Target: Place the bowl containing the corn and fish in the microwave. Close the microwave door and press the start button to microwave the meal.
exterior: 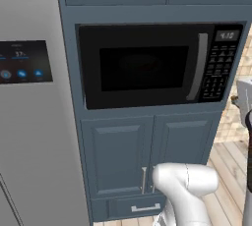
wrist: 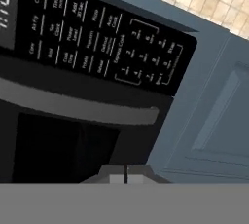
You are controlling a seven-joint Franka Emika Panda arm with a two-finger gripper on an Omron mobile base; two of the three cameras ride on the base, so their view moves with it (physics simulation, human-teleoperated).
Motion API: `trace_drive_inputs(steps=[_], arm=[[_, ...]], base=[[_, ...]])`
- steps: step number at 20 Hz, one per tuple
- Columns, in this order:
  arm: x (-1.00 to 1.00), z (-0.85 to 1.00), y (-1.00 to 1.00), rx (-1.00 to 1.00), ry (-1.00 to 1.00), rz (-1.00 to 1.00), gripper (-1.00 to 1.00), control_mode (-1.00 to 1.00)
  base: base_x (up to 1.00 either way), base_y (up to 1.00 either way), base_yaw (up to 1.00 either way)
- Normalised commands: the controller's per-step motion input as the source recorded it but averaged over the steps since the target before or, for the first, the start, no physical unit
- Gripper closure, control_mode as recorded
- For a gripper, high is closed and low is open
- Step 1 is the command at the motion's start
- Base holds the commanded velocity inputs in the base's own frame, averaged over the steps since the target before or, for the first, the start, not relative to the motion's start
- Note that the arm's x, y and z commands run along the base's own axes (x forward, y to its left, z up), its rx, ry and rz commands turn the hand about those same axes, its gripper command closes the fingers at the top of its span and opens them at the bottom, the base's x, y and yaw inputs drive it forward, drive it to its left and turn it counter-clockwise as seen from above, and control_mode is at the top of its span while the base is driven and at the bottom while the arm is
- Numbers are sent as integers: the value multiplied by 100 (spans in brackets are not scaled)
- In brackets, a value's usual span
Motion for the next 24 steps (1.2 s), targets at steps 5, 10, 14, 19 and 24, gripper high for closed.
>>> trace_drive_inputs(steps=[5, 10, 14, 19, 24], arm=[[39, -22, 0, 16, 0, 0, 100, -100], [37, -17, 0, 9, 1, -1, 100, -100], [34, -4, 0, 7, 2, -4, 100, -100], [31, -27, 0, 2, 0, -5, 100, -100], [23, -37, 0, 0, 0, -5, 100, -100]], base=[[0, 0, 0], [0, 0, 0], [0, 0, 0], [0, 0, 0], [0, 0, 0]])
